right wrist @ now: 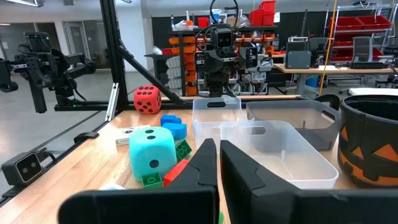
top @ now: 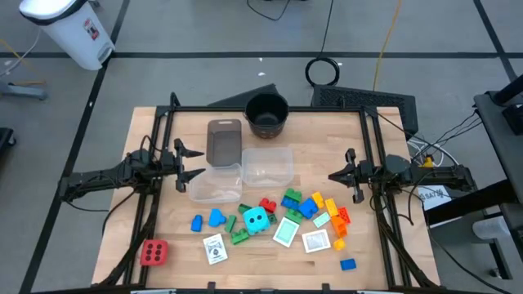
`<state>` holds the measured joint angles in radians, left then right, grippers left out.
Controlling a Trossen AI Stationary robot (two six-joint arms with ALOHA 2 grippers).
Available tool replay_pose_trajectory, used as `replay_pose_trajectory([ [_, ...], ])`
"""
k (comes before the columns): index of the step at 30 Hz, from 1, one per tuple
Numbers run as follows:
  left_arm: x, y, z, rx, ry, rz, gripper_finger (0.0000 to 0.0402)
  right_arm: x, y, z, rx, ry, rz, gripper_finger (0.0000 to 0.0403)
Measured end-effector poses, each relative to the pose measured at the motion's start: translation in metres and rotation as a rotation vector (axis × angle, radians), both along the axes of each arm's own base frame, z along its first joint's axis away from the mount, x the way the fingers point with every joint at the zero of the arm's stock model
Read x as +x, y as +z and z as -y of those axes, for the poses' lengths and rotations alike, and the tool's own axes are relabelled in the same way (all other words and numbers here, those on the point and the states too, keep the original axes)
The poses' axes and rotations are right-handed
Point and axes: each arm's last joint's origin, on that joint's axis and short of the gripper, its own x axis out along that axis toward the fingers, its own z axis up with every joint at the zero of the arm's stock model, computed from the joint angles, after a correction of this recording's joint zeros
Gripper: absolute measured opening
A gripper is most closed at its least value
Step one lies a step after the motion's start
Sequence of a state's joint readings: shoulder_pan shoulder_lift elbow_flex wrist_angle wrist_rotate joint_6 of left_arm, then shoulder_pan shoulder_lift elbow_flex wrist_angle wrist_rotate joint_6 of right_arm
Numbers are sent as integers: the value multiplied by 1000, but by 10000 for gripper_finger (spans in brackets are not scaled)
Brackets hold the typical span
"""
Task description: Pick & Place Toys
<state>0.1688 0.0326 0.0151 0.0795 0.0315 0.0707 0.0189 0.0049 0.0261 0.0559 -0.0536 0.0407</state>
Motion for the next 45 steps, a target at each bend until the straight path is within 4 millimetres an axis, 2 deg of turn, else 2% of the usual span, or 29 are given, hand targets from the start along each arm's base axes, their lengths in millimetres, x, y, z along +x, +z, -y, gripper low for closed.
replay_pose_trajectory([
  [26,0,0,0,0,0,0,273,0,0,0,-4,0,2,0],
  [30,0,0,0,0,0,1,274,-1,12,0,-73,1,133,0],
  [35,0,0,0,0,0,0,274,-6,30,-2,114,82,300,0],
  [37,0,0,0,0,0,0,273,-7,34,-1,123,73,348,0],
  [40,0,0,0,0,0,1,274,-8,35,0,103,21,371,0],
  [45,0,0,0,0,0,0,274,-8,38,-2,148,95,390,1],
])
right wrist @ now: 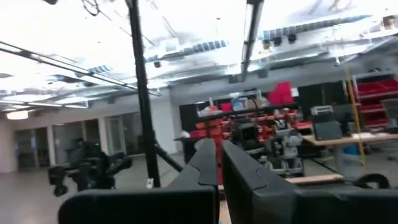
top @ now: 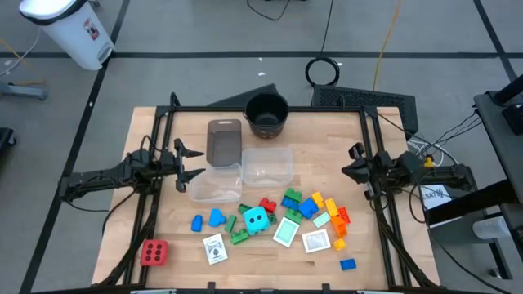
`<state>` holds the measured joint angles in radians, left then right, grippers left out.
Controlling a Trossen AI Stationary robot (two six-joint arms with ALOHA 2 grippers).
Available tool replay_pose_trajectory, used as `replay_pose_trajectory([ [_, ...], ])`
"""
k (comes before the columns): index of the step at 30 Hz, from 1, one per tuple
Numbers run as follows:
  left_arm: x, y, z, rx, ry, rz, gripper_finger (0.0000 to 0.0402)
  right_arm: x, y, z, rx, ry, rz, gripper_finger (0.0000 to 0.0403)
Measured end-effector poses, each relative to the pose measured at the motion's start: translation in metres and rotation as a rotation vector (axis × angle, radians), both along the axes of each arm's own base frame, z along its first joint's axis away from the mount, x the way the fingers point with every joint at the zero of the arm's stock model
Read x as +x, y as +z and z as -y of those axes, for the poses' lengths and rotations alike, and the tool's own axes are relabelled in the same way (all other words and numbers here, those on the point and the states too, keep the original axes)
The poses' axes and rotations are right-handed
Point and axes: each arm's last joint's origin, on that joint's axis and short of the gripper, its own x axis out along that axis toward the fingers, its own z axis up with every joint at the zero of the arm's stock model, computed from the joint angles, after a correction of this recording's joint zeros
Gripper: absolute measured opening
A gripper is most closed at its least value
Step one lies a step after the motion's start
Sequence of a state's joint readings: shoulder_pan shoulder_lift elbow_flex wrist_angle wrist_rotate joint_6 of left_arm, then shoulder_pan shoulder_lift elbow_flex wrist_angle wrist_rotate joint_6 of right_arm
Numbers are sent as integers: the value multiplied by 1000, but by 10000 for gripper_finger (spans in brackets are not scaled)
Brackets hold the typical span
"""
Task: Pick & Place Toys
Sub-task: Put the orange game piece into the right transparent bin
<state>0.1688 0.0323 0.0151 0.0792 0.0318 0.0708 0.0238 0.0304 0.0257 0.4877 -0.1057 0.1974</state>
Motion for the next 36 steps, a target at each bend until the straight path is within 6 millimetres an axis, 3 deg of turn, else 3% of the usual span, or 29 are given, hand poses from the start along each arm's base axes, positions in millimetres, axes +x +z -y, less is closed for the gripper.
replay_pose_trajectory([
  [3,0,0,0,0,0,0,273,-1,8,0,33,30,84,17],
  [6,0,0,0,0,0,1,274,0,17,-5,13,139,165,68],
  [9,0,0,0,0,0,0,274,14,19,-11,7,201,68,150],
  [13,0,0,0,0,0,1,274,40,64,-27,4,268,-11,272],
  [16,0,0,0,0,0,1,274,70,89,-43,49,305,-332,335],
  [20,0,0,0,0,0,1,274,92,109,-51,198,62,-936,358],
  [24,0,0,0,0,0,0,274,92,88,-55,371,-208,-1546,346],
  [28,0,0,0,0,0,0,273,78,59,-66,477,-352,-1900,321],
  [31,0,0,0,0,0,0,274,68,33,-73,491,-414,-2011,305],
  [36,0,0,0,0,0,0,274,59,-9,-77,571,-391,-1971,286],
])
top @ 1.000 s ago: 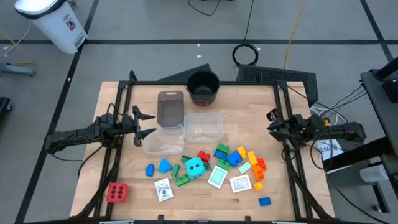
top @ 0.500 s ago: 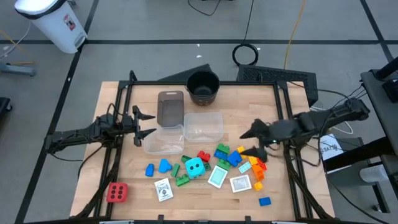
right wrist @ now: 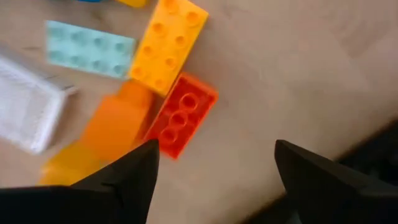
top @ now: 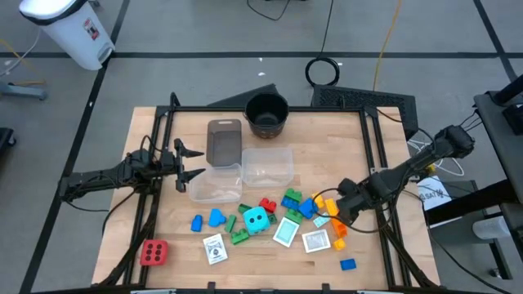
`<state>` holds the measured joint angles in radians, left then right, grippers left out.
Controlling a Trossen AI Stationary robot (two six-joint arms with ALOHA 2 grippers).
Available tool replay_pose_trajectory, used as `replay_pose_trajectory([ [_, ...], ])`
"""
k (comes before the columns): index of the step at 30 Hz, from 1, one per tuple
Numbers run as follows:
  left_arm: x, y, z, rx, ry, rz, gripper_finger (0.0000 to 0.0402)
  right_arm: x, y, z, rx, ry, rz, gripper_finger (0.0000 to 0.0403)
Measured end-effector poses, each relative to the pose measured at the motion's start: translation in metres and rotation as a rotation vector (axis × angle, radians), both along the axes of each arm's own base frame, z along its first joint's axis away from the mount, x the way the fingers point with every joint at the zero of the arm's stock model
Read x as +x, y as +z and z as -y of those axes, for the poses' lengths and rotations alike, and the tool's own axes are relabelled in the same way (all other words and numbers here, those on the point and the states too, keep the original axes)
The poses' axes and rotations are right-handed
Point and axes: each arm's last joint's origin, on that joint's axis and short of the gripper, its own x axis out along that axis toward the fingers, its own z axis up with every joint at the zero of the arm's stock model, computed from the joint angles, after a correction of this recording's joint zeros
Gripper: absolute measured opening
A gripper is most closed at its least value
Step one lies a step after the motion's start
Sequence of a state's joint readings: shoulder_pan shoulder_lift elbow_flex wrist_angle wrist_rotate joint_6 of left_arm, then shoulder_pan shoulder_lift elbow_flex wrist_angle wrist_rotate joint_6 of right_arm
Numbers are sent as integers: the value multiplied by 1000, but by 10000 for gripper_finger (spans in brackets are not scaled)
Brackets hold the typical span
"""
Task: Pick & Place Toys
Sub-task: Put the orange game piece into the right transparent bin
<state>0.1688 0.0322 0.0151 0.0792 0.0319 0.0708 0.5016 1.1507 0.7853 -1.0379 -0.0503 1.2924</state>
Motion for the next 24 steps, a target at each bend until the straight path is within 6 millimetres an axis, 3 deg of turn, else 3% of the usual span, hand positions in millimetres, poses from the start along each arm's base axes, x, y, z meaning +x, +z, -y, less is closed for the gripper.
replay_pose_trajectory([
  [5,0,0,0,0,0,0,274,-7,-36,0,45,-12,67,276],
  [10,0,0,0,0,0,0,273,-8,-53,1,57,-5,131,269],
  [17,0,0,0,0,0,0,274,-13,-56,7,-32,31,107,233],
  [24,0,0,0,0,0,0,274,-15,-56,8,-40,71,94,136],
])
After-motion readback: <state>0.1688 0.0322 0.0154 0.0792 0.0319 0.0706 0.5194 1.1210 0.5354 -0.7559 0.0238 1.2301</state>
